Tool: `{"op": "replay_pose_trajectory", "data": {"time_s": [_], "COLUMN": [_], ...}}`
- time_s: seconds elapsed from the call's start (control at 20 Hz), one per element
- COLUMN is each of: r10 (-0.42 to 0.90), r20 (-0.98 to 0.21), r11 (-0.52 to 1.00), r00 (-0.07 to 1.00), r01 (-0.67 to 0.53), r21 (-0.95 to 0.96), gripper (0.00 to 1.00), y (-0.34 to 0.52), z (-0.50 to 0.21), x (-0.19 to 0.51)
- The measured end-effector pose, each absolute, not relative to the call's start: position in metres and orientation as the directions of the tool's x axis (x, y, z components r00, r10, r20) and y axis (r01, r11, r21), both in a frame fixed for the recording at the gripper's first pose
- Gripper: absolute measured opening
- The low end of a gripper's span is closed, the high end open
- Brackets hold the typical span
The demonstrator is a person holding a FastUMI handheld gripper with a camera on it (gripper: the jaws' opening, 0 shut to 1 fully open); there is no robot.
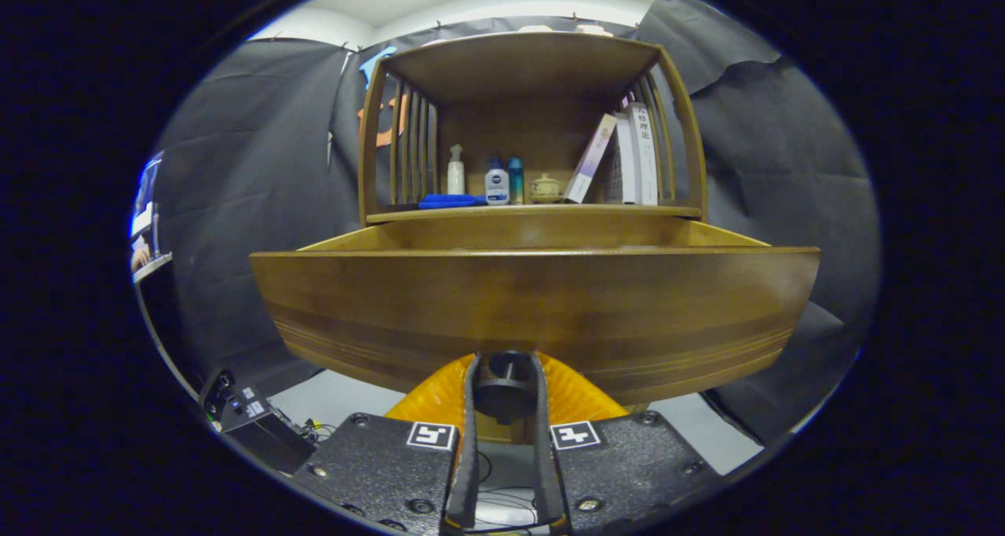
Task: Pull open the drawer, take out the items inside it, and place them on the countertop above the cabinet.
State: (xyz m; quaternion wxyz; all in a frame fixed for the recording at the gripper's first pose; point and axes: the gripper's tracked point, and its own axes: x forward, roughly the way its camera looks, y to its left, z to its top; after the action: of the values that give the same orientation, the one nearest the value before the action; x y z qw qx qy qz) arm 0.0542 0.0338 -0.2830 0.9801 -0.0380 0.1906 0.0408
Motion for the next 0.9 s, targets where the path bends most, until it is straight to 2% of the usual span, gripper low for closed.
{"op": "replay_pose_trajectory", "data": {"time_s": [0.5,0.65,0.75,0.9], "r10": [0.078,0.077,0.114,0.187], "r20": [-0.453,-0.493,-0.494,-0.500], "r11": [0.992,0.992,0.989,0.978], "r00": [0.888,0.867,0.862,0.845], "r01": [-0.114,-0.115,-0.144,-0.210], "r21": [-0.054,-0.047,-0.023,0.011], "gripper": [0.32,0.45,0.48,0.70], "y": [0.035,0.034,0.041,0.062], "z": [-0.286,-0.274,-0.257,-0.225], "x": [0.042,0.035,0.030,0.019]}}
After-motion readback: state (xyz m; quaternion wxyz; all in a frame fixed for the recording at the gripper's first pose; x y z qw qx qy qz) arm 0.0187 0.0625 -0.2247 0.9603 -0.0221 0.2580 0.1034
